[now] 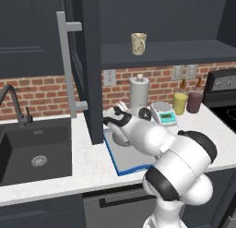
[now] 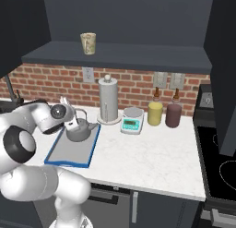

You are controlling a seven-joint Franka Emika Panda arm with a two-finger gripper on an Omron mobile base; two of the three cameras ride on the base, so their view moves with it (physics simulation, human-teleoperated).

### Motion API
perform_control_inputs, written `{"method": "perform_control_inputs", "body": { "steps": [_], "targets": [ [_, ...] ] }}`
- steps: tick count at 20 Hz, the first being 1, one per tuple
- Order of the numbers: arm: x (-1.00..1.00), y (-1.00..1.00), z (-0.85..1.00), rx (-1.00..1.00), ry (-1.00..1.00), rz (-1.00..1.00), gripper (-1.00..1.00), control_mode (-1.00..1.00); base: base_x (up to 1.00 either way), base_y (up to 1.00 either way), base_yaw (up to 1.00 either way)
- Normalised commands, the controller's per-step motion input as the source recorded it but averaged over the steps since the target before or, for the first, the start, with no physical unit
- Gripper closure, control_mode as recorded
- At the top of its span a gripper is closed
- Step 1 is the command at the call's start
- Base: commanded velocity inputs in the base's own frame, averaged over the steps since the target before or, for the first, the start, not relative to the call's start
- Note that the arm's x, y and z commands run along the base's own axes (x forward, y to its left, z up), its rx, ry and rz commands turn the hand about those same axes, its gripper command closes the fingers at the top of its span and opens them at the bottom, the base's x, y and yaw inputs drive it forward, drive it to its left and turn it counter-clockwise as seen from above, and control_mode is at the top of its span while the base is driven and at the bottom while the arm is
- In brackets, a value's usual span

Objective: Pick the kettle from the counter and place it on the tray. Then pick the mug from the cabinet and place it on the tray. Then close the cabinet doors.

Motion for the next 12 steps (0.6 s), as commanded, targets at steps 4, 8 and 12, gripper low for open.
{"method": "perform_control_inputs", "body": {
  "steps": [4, 8, 12],
  "targets": [
    [-0.23, -0.02, 0.28, -0.17, 0.00, 0.00, -1.00, -1.00, 0.00, 0.00, 0.00],
    [-0.14, -0.05, 0.45, -0.16, 0.00, 0.00, -1.00, -1.00, 0.00, 0.00, 0.00],
    [-0.13, -0.08, 0.56, -0.11, 0.03, 0.00, -1.00, -1.00, 0.00, 0.00, 0.00]
  ]
}}
